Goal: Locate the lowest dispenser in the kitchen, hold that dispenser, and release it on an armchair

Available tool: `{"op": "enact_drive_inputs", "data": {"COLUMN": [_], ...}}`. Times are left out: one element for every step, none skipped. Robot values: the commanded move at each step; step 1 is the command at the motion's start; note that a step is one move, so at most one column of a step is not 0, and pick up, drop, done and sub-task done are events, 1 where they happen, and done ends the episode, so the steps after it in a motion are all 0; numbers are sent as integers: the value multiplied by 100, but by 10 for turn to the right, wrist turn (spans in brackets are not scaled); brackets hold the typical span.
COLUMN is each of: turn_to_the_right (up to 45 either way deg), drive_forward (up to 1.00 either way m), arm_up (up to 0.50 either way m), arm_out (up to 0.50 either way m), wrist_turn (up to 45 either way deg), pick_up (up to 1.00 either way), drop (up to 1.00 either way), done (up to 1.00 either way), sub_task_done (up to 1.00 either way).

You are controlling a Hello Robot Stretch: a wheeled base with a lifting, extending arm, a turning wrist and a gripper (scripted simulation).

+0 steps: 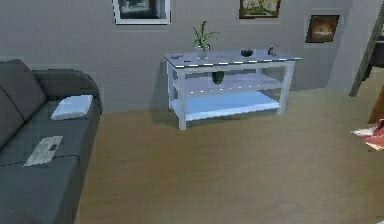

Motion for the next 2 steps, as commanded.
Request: {"op": "enact_drive_inputs", "data": {"turn_to_the_right": [0, 0], "drive_forward": [0, 0], "arm_up": [0, 0], "arm_out": [48, 0], "wrist_turn": [0, 390], "pick_up": [0, 0], "drop": [0, 0], "done": [0, 0], "sub_task_done": [0, 0]}}
